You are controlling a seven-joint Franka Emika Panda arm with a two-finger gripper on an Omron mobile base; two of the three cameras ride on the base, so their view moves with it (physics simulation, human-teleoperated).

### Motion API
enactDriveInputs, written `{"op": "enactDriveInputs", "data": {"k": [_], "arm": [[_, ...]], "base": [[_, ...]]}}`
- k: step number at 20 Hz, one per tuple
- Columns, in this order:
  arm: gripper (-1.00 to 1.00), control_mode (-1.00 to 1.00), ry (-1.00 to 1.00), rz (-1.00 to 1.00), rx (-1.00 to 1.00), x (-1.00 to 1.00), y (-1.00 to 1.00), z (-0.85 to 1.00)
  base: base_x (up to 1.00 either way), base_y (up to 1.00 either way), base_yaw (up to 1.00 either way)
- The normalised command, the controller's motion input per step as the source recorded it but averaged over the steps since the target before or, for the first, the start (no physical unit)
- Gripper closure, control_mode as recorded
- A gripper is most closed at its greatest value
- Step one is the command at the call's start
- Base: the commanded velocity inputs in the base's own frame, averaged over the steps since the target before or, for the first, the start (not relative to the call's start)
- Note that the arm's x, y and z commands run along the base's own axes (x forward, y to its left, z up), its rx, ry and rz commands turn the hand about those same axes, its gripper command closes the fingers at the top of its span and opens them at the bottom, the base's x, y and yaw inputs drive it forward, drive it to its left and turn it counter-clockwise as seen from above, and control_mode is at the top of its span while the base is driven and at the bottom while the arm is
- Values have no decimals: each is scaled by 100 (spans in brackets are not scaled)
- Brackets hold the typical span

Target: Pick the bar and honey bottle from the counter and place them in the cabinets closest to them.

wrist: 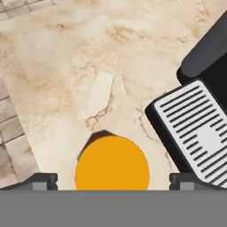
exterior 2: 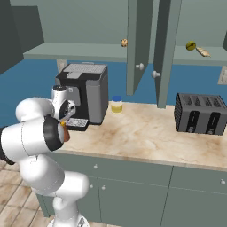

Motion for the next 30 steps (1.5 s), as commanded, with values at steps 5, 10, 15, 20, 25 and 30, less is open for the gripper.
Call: {"op": "enactDriveInputs", "data": {"k": [5, 10, 15, 20, 25, 30], "arm": [[-100, -100, 4, 0, -5, -7, 2, -25], [-100, -100, 2, 0, -5, -4, 4, -25], [100, -100, 0, 0, -1, 0, 2, -4], [100, -100, 0, -1, 0, 0, 0, 4], [100, -100, 0, -8, 1, -7, 0, 29], [100, -100, -2, -14, 0, -10, 0, 39]], "base": [[0, 0, 0], [0, 0, 0], [0, 0, 0], [0, 0, 0], [0, 0, 0], [0, 0, 0]]}}
